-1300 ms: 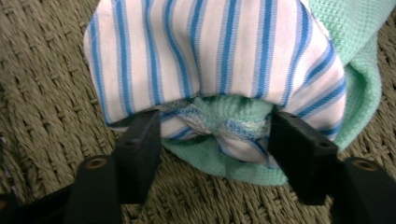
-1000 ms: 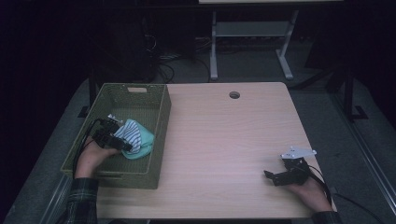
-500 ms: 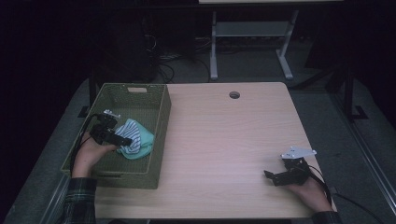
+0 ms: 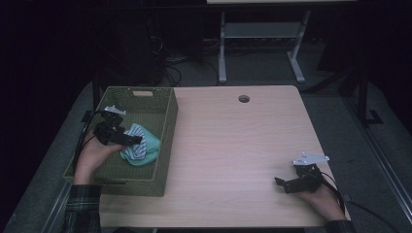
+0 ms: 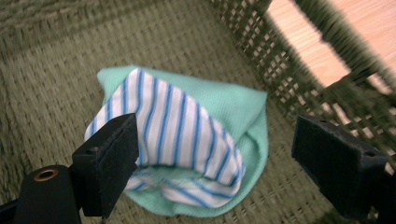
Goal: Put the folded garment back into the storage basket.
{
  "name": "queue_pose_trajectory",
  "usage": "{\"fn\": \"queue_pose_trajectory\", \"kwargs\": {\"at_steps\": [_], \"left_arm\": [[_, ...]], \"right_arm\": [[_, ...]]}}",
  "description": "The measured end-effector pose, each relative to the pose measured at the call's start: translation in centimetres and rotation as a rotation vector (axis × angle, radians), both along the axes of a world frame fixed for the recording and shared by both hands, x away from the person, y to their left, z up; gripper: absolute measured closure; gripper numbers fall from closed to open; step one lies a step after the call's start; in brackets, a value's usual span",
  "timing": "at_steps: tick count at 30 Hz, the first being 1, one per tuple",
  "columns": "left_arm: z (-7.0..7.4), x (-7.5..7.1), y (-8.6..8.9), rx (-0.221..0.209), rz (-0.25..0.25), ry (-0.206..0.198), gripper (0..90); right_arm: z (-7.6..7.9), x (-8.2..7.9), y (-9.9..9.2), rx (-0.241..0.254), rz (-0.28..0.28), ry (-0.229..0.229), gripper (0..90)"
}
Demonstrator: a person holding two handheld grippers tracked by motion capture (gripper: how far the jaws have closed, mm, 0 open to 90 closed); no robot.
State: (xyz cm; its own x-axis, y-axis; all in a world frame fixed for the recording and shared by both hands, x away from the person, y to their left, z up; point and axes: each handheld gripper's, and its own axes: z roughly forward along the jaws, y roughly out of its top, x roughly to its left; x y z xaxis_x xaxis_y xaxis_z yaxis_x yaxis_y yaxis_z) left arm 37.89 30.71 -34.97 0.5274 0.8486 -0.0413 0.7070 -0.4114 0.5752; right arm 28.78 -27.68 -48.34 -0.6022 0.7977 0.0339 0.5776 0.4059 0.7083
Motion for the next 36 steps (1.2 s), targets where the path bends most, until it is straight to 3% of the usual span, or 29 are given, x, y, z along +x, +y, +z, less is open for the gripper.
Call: {"fn": "queue_pose_trajectory", "kwargs": {"at_steps": [11,25,36], "left_arm": [[1.6,0.0,-2.5,-0.053,-0.033,-0.048,14.5],[2.6,0.1,-8.0,-0.045,-0.142,-0.071,14.5],[2.3,0.1,-12.2,-0.056,-0.222,-0.078,14.5]], "right_arm": [[0.0,0.0,0.0,-0.001,0.000,0.000,3.0],[0.0,0.0,0.0,-0.001,-0.006,0.001,3.1],[0.0,0.0,0.0,-0.002,-0.005,0.001,3.0]]}}
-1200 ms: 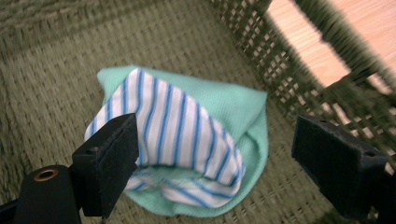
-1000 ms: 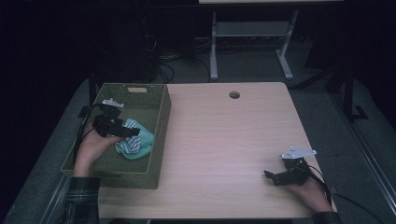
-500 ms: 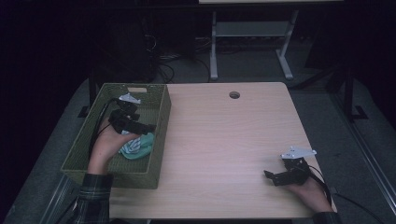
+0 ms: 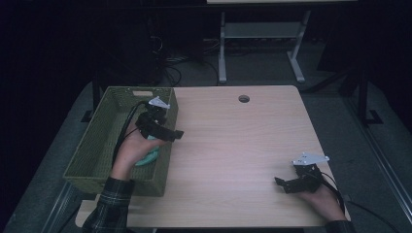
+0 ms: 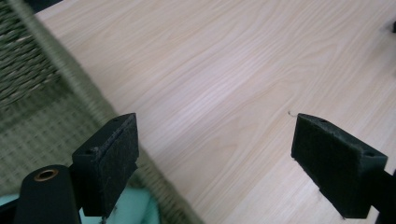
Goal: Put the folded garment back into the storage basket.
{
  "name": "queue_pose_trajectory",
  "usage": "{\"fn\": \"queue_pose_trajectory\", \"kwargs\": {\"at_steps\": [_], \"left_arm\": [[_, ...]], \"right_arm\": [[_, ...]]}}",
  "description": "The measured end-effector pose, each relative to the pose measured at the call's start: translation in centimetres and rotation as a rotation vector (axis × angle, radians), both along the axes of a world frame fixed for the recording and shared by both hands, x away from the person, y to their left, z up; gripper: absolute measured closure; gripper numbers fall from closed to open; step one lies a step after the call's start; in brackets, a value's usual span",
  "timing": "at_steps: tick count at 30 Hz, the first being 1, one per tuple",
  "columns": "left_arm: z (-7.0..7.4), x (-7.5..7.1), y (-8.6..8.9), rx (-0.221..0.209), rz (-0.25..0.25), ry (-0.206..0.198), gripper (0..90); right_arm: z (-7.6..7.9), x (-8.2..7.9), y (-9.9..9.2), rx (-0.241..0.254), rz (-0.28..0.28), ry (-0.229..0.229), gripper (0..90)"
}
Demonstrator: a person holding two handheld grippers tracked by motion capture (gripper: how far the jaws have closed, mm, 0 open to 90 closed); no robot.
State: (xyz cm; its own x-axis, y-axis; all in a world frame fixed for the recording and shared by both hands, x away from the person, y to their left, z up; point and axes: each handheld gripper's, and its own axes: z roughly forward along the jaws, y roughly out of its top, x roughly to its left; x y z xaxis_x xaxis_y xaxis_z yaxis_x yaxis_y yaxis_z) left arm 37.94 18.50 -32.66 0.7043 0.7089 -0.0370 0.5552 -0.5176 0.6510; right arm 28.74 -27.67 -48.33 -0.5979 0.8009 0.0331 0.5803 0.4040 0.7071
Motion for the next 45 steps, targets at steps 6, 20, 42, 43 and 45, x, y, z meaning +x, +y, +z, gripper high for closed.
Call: {"fn": "queue_pose_trajectory", "kwargs": {"at_steps": [6,20,42,43,45], "left_arm": [[-0.4,-0.3,-2.1,-0.037,-0.036,0.001,14.5],[-2.3,-1.5,-6.7,-0.090,-0.100,-0.033,14.4],[-7.5,-3.5,-10.6,-0.053,-0.123,-0.083,14.4],[-7.8,-3.6,-10.7,-0.057,-0.118,-0.083,14.4],[-8.4,-3.7,-10.7,-0.053,-0.116,-0.078,14.4]], "right_arm": [[0.0,0.0,0.0,0.000,0.000,0.000,3.0],[0.0,0.0,0.0,0.001,0.000,0.000,3.0],[0.0,0.0,0.0,0.001,0.000,0.001,3.1],[0.0,0.0,0.0,0.000,0.000,0.000,3.0],[0.0,0.0,0.0,0.001,-0.001,0.001,3.1]]}}
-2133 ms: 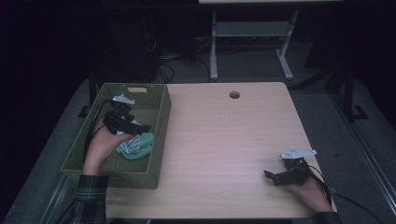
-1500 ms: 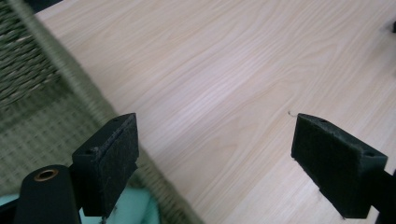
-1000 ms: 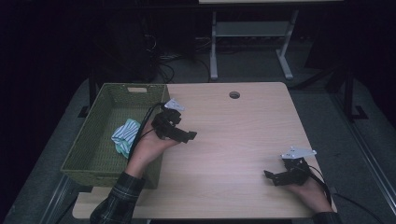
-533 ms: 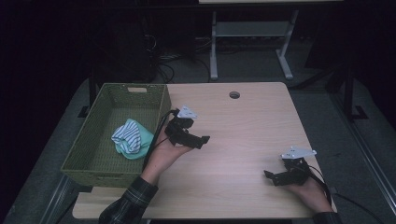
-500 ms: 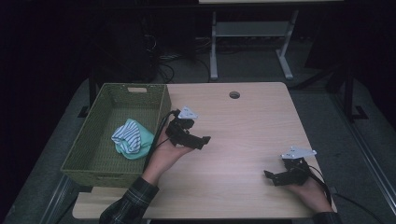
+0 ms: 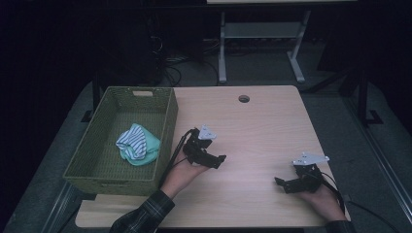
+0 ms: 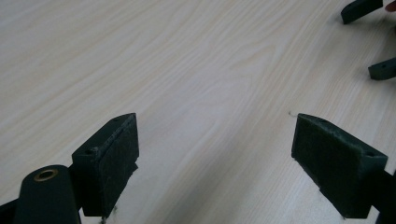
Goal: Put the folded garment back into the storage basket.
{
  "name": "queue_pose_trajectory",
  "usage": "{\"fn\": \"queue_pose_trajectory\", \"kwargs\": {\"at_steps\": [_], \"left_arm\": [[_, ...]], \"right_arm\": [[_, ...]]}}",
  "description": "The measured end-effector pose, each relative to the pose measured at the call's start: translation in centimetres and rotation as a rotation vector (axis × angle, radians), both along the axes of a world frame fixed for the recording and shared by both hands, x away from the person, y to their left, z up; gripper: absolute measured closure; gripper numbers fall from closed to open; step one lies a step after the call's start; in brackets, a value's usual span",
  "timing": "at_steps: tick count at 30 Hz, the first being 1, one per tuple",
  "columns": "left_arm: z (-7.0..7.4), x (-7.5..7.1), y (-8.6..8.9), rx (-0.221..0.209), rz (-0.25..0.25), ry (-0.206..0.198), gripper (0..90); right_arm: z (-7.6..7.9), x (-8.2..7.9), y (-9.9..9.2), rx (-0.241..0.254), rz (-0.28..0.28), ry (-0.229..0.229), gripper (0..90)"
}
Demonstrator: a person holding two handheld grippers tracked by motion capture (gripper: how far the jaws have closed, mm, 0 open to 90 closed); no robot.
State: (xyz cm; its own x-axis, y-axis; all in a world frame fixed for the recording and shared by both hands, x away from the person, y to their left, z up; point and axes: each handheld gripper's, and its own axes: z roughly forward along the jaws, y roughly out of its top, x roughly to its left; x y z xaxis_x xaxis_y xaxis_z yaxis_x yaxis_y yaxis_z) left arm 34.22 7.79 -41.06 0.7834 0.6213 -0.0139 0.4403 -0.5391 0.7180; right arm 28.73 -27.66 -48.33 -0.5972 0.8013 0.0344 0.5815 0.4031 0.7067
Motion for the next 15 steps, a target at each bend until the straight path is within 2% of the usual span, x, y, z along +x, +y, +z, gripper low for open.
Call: {"fn": "queue_pose_trajectory", "kwargs": {"at_steps": [15], "left_arm": [[-3.8,-0.7,-0.5,0.043,-0.012,0.011,14.3]], "right_arm": [[0.0,0.0,0.0,0.000,0.001,-0.001,3.0]]}}
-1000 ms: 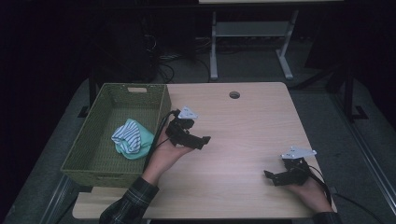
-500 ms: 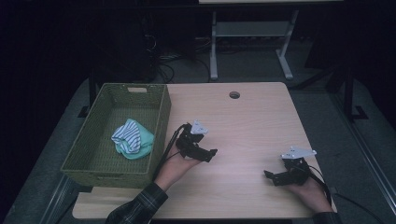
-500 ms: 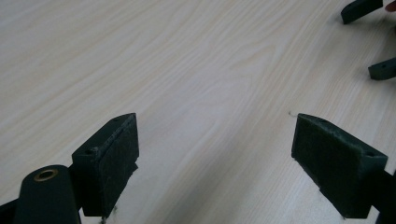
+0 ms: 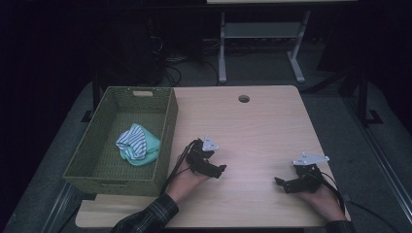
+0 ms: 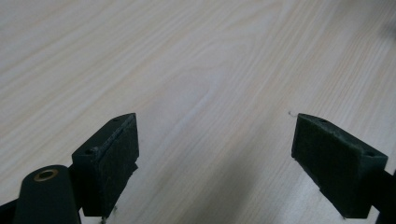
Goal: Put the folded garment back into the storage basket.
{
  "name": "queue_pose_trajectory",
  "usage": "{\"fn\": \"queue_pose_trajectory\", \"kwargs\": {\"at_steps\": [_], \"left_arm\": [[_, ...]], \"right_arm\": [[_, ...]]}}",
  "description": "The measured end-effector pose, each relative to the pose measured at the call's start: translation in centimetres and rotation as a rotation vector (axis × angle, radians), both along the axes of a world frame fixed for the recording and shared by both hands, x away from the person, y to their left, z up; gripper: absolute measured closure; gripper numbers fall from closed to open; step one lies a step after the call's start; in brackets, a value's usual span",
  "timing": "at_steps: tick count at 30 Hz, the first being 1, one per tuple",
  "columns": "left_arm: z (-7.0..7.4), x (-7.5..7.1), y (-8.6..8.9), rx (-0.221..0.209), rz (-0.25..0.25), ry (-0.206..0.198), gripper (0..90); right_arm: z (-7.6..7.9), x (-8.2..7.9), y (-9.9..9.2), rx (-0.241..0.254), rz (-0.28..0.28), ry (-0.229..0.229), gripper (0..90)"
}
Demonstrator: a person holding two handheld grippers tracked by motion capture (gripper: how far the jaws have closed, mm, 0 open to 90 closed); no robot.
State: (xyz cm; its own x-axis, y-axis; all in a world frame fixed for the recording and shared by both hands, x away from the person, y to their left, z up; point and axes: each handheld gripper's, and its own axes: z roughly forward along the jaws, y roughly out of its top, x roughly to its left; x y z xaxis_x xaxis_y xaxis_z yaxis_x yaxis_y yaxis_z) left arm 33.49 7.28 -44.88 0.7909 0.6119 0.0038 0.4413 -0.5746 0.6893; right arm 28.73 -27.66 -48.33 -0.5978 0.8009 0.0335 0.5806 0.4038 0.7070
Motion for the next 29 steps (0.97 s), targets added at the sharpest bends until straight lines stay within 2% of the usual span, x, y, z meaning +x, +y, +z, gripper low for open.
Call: {"fn": "queue_pose_trajectory", "kwargs": {"at_steps": [7,12,15,29], "left_arm": [[-2.1,0.3,-0.3,0.040,-0.017,0.029,14.0],[-2.6,0.4,-0.1,0.006,-0.016,0.005,12.6],[-3.0,0.3,0.1,-0.031,-0.017,-0.021,12.3],[-3.0,0.3,0.2,-0.032,-0.024,-0.023,12.4]], "right_arm": [[0.0,0.0,0.0,0.000,0.000,0.000,3.0],[0.0,0.0,0.0,0.000,0.000,0.000,3.0],[0.0,0.0,0.0,0.000,0.001,-0.001,3.1],[0.0,0.0,0.0,0.000,0.001,-0.001,3.1]]}}
